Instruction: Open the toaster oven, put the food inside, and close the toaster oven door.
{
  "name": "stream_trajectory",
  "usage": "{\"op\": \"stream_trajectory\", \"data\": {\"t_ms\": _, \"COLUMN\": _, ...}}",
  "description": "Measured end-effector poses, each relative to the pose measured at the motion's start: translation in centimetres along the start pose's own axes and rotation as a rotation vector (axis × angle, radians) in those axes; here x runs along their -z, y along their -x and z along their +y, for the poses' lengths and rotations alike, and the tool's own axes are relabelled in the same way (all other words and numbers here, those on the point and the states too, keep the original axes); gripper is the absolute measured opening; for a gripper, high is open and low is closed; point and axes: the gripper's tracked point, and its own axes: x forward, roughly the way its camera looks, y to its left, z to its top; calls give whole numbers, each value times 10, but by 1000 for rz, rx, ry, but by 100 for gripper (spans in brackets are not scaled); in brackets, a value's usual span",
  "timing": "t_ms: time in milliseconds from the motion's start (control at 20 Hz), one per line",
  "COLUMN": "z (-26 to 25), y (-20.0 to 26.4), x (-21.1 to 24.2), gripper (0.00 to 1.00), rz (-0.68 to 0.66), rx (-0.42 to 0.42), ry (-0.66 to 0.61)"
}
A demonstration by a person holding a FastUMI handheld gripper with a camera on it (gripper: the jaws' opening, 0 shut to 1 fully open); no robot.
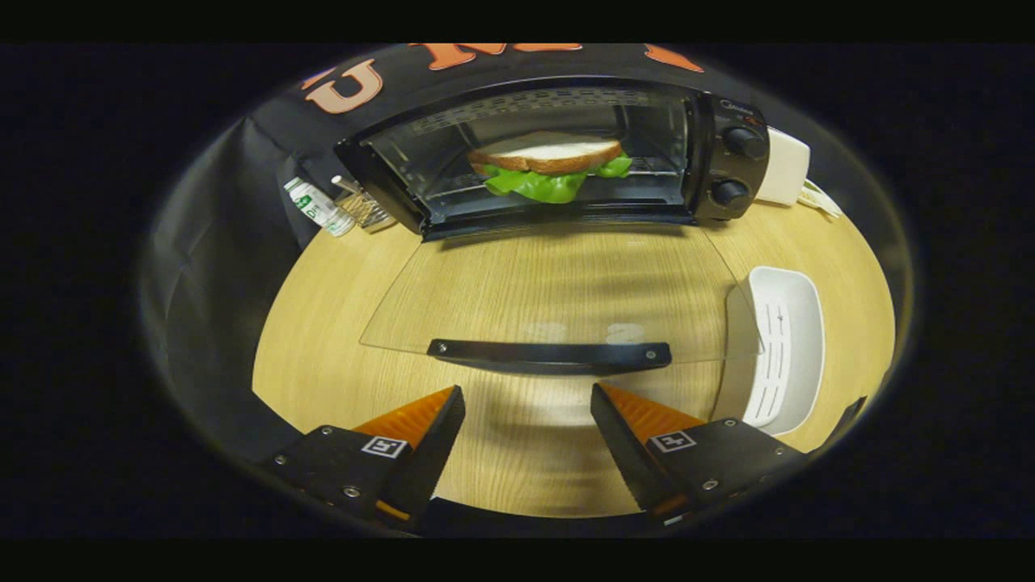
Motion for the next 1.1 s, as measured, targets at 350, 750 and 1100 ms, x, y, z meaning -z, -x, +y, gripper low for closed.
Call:
{"op": "stream_trajectory", "data": {"t_ms": 350, "z": -5, "y": -4, "x": -10, "gripper": 84, "rz": 18, "rx": 11, "ry": -24}}
{"op": "stream_trajectory", "data": {"t_ms": 750, "z": 4, "y": 28, "x": -110, "gripper": 84, "rz": -218, "rx": 17, "ry": 59}}
{"op": "stream_trajectory", "data": {"t_ms": 1100, "z": 7, "y": 32, "x": -199, "gripper": 84, "rz": -340, "rx": 37, "ry": 43}}
